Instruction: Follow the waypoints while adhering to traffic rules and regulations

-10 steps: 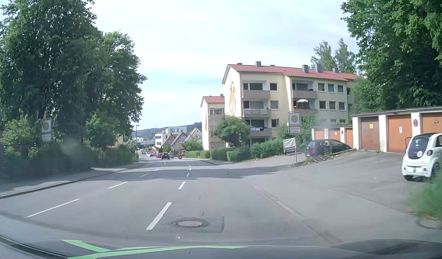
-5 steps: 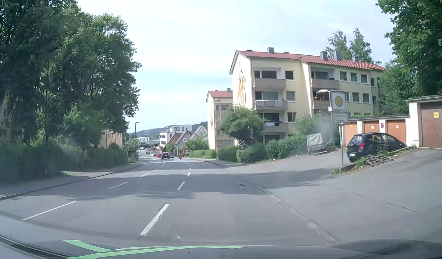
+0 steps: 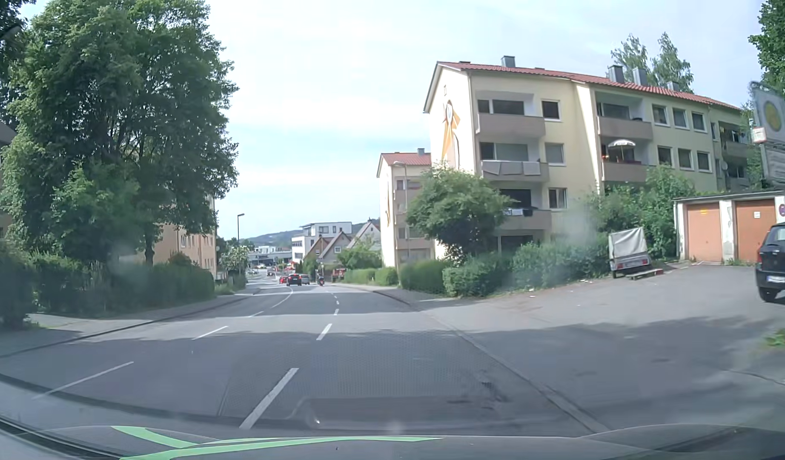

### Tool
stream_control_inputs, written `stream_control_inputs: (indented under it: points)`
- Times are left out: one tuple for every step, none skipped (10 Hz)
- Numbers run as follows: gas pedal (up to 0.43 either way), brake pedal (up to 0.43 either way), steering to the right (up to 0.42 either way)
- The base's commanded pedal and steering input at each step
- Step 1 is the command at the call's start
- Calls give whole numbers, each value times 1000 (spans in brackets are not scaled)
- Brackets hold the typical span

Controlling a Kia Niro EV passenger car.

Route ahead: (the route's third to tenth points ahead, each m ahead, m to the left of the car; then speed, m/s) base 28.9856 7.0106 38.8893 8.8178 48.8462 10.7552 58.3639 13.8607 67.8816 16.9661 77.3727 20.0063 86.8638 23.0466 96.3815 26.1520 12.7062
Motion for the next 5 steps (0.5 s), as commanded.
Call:
stream_control_inputs:
  points:
    - [0, 0, -22]
    - [0, 0, -22]
    - [0, 0, -23]
    - [0, 0, -22]
    - [0, 0, -22]
